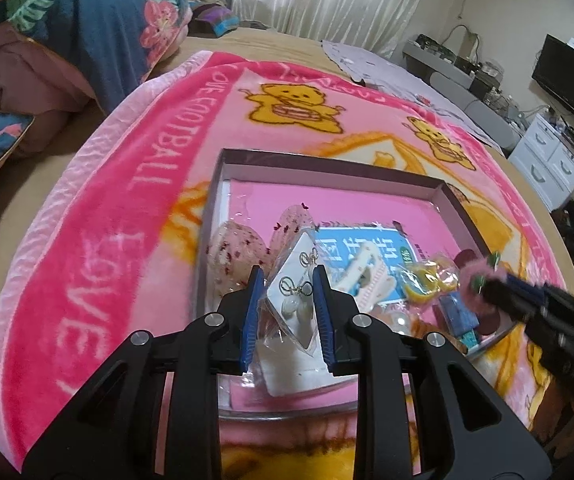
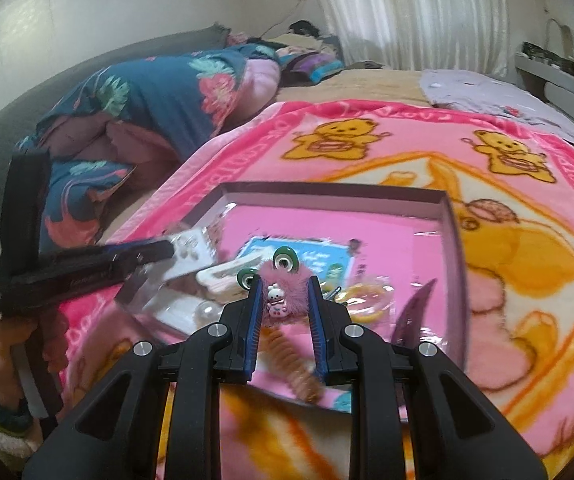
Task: Organize jewelry
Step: 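Carry the earring card with the left tool into the box while the right tool carries the keychain there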
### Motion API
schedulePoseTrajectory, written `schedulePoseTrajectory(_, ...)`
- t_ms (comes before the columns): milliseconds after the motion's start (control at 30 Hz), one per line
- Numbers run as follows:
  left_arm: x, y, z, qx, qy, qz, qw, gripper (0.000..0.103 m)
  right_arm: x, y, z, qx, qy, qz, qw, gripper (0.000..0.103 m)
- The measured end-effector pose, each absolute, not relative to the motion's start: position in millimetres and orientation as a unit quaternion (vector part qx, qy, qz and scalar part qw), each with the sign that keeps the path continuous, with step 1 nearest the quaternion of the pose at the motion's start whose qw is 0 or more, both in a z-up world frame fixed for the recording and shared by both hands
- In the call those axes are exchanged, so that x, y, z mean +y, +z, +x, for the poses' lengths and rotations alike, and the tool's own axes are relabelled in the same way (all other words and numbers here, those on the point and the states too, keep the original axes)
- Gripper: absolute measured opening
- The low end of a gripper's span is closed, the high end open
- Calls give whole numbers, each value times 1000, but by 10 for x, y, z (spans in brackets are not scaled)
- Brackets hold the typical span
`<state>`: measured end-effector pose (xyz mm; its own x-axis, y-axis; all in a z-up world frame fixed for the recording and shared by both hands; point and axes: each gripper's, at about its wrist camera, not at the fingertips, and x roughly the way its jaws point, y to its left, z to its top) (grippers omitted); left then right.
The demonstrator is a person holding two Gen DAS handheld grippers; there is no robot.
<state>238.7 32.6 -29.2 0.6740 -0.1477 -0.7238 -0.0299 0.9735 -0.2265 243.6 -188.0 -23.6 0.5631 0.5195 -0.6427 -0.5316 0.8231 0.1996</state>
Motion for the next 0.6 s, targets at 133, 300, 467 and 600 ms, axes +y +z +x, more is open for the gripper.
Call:
schedulePoseTrajectory(133, 409, -279, 2415, 400, -26, -118, 909, 18, -1794, -294, 2378, 365, 306, -20, 879, 21)
schedulePoseTrajectory(300, 453, -274, 2450, 398, -23, -121, 909, 18, -1742, -365, 2375, 373, 306, -24, 876, 21)
schedulePoseTrajectory(467, 455, -342, 2505, 406, -22, -121, 906, 18, -1756, -400, 2399, 368, 272, -24, 888, 21)
schedulePoseTrajectory(600, 413, -367, 2514, 409, -25, -114, 905, 18, -1853, -425, 2455, 372, 253, -5, 893, 22)
